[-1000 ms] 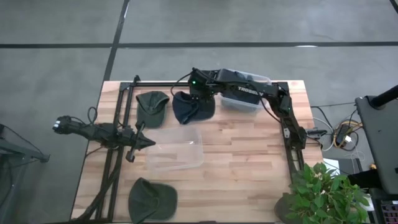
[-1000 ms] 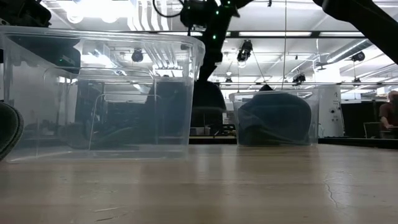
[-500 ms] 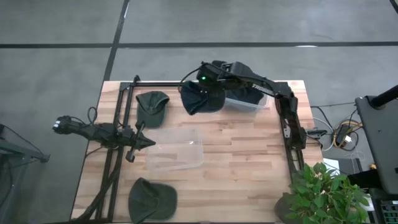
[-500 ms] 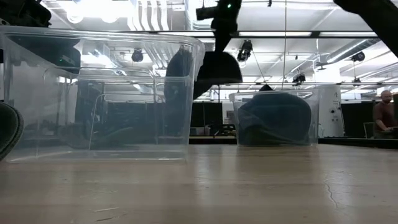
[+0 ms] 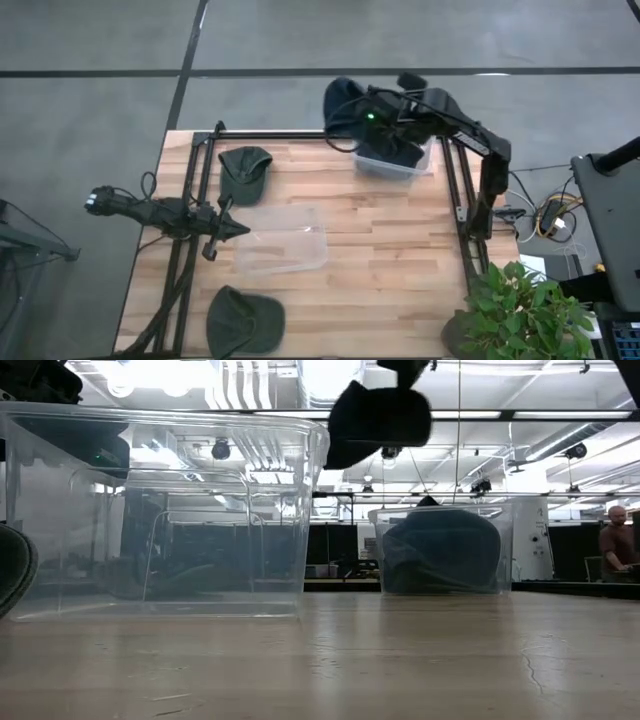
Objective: Pick & Place hat
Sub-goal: Put the blue cap into the top transparent bin
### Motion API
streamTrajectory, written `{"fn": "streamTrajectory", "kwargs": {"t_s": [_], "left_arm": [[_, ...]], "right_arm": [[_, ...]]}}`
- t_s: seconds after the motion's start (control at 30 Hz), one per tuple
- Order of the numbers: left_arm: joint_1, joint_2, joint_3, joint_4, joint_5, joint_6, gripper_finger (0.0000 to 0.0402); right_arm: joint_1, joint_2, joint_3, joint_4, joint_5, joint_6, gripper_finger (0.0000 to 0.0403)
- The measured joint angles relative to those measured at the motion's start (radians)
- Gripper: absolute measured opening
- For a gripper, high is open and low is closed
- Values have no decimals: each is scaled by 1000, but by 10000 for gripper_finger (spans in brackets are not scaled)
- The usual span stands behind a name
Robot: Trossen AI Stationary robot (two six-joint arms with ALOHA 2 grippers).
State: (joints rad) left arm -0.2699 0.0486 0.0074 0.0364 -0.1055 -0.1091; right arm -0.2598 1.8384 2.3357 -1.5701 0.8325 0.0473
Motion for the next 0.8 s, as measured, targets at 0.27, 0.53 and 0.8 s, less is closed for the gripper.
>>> {"fn": "streamTrajectory", "kwargs": {"t_s": [0.27,0.53,0.8], "left_arm": [[0,0,0,0,0,0,0],[0,0,0,0,0,0,0],[0,0,0,0,0,0,0]], "right_arm": [[-15,-36,-131,-1,99,97,12],[-80,-36,-356,-1,102,76,13],[-137,-36,-559,4,113,87,13]]}}
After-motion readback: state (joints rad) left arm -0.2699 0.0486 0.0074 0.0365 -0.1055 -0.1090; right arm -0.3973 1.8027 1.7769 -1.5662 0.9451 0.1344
